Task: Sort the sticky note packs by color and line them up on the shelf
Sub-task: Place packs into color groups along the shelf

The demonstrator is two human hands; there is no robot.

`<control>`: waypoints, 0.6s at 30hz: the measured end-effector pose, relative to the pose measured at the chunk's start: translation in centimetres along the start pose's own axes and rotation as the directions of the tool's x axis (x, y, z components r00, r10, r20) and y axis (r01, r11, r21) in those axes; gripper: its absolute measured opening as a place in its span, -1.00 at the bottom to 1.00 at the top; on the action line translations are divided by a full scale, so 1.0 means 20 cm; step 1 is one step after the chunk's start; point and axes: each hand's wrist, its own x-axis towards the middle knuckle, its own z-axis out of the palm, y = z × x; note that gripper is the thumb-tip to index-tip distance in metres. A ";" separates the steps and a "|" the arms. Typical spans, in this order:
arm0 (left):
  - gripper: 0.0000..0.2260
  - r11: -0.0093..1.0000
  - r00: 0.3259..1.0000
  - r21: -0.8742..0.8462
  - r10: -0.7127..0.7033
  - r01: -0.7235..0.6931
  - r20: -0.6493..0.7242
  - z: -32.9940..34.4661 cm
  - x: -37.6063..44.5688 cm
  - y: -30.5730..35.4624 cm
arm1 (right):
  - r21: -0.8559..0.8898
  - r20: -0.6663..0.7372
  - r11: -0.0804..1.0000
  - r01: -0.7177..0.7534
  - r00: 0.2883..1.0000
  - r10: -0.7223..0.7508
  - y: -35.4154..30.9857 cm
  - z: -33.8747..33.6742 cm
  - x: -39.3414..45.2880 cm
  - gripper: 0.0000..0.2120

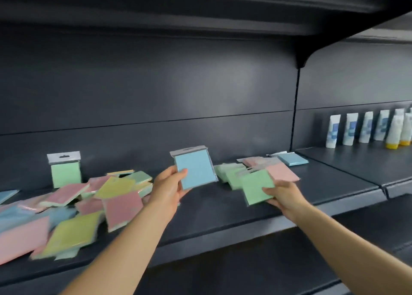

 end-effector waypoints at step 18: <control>-0.84 0.999 0.980 -0.022 0.042 -0.047 -0.194 0.44 0.24 -0.34 | -0.378 0.188 0.824 0.422 0.907 -0.378 0.02 0.03 0.43 -0.79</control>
